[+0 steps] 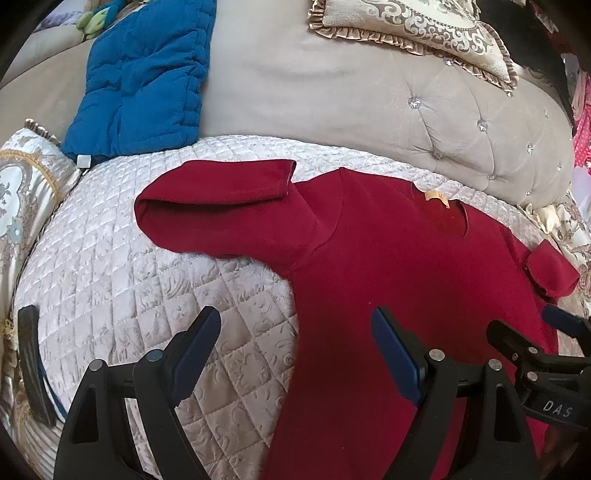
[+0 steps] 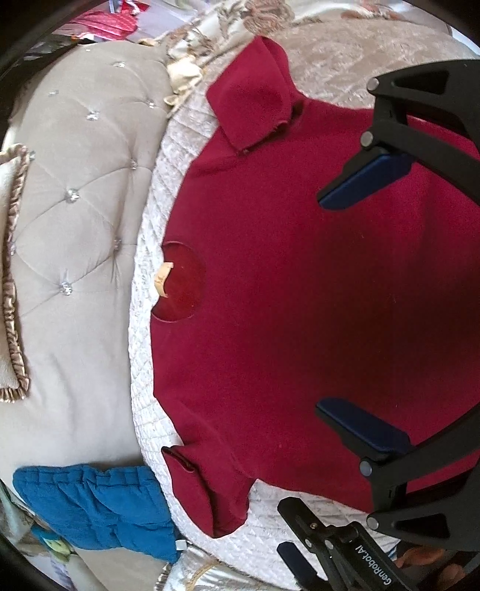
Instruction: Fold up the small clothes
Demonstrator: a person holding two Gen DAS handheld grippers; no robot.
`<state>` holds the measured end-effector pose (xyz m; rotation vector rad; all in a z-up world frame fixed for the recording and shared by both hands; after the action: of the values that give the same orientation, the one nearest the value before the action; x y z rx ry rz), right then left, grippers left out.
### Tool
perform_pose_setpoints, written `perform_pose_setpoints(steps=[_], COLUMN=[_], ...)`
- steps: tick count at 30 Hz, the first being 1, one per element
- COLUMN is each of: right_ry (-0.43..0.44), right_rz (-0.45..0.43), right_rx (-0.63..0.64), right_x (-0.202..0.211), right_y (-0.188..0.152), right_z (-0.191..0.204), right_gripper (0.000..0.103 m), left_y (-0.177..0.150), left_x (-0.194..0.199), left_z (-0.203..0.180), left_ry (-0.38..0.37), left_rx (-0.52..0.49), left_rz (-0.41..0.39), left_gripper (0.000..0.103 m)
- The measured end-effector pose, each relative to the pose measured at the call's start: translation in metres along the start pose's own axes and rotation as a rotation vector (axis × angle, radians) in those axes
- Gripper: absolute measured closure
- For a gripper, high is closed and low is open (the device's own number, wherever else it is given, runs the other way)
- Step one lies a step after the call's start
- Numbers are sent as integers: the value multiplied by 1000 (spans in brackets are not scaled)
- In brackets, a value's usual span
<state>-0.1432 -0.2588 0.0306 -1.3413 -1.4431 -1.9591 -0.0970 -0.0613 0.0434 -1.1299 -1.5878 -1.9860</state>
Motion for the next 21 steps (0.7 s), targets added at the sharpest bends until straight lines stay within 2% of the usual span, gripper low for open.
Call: perform_pose_setpoints(steps=[7, 21], right_ry=[-70, -60], right_rz=[-64, -63], right_rx=[128, 145], right_x=[9, 10], right_y=[-2, -3], right_z=[12, 17], right_gripper=[0, 0], left_y=[0, 0], left_x=[0, 1], left_z=[1, 3], left_ry=[1, 7], left_rx=[6, 5], left_rz=[0, -1], left_gripper=[38, 38])
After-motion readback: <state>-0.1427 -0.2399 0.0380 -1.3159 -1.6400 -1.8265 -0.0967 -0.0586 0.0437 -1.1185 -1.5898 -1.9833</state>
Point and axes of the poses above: each gripper's, at about its wrist camera, not at the fingertips, and x roughly against the way its jaws point, z to its left, y to its top, the point moved 4 cm from there along -x, roughly the way its jaws point, and after that the axes turned 11 degrees about -x, right-handed, at the moved point
